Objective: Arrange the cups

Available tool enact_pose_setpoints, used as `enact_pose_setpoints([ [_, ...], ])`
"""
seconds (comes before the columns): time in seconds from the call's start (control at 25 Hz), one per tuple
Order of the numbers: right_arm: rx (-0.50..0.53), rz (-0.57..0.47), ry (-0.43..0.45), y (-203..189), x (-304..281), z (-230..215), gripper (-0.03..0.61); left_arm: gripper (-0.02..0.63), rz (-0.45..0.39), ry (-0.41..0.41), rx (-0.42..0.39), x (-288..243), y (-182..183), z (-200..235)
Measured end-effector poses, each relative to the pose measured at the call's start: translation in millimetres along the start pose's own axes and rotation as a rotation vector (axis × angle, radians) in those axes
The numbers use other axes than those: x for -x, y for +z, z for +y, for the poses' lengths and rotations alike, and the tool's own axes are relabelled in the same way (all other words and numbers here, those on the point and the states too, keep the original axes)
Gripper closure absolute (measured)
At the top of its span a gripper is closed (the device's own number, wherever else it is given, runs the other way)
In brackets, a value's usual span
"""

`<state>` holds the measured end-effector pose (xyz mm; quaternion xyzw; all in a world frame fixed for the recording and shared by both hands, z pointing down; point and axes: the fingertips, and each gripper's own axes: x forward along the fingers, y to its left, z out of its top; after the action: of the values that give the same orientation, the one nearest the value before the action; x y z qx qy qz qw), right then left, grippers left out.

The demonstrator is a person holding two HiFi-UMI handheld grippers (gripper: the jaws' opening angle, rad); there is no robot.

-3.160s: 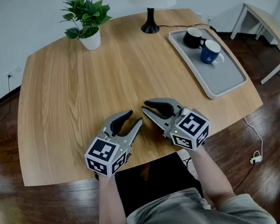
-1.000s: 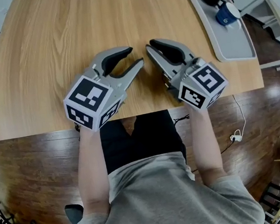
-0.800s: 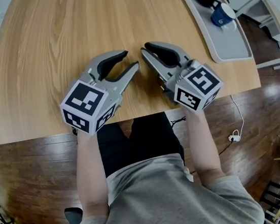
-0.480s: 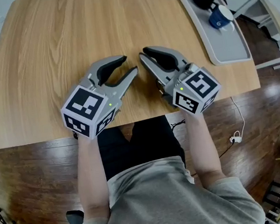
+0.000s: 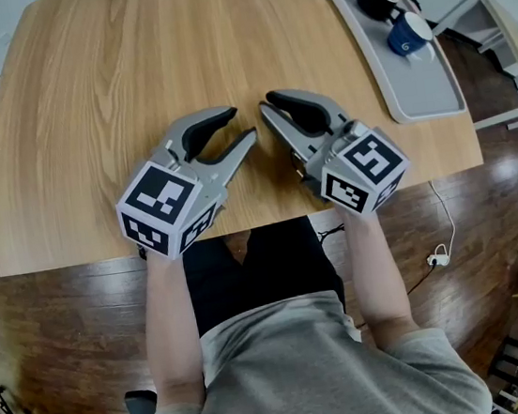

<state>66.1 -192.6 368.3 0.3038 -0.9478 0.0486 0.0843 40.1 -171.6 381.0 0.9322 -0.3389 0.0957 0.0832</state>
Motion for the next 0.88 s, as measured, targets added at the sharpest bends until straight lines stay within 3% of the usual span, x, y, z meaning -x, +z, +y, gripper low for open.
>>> enact_pose_setpoints([
  [0.88, 0.000, -0.001, -0.001, -0.8, -0.4, 0.1, 0.517, 0.462, -0.012, -0.008, -0.004, 1.2, 0.9, -1.3],
])
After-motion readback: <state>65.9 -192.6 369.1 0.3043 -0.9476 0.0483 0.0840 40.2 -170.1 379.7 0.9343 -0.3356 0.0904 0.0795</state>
